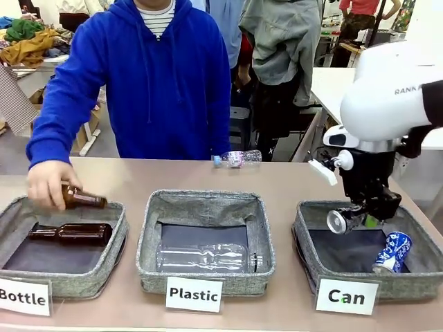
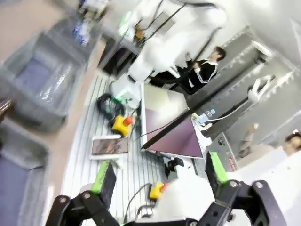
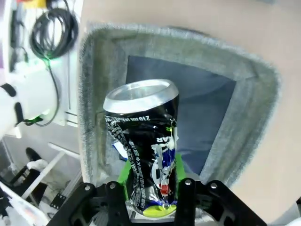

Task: Sort the can waste into the basket.
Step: Pick up the can waste from the table and place it in the right Fabric basket.

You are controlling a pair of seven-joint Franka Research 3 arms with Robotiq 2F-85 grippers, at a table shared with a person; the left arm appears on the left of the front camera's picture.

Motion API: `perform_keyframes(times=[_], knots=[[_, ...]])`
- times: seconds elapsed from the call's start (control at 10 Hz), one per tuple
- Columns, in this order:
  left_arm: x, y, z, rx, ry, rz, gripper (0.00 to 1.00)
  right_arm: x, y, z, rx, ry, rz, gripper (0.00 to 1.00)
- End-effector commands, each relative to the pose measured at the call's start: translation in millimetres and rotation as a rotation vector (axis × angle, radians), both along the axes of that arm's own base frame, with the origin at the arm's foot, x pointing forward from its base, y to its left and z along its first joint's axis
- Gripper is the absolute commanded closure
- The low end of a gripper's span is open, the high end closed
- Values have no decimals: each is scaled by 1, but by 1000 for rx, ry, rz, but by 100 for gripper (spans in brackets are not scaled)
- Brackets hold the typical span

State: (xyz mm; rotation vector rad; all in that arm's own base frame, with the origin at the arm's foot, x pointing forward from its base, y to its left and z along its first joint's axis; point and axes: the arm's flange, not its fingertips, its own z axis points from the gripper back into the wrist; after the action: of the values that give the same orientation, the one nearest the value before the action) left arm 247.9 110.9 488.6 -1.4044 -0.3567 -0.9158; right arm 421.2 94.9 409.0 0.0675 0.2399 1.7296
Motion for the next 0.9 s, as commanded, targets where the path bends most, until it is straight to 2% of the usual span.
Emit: perform_keyframes(times=[0.0, 0.4, 0.5, 0.8], knots=[[-44, 22, 9, -31, -88, 52, 0, 3, -12, -1, 42, -45, 0, 100], [-52, 26, 8, -39, -99, 95, 0, 8, -22, -2, 61, -24, -70, 100], [-52, 25, 6, -42, -97, 99, 0, 10, -24, -3, 68, -7, -107, 2], [-44, 18, 5, -31, -80, 72, 0, 11, -24, -4, 82, 6, -122, 0]])
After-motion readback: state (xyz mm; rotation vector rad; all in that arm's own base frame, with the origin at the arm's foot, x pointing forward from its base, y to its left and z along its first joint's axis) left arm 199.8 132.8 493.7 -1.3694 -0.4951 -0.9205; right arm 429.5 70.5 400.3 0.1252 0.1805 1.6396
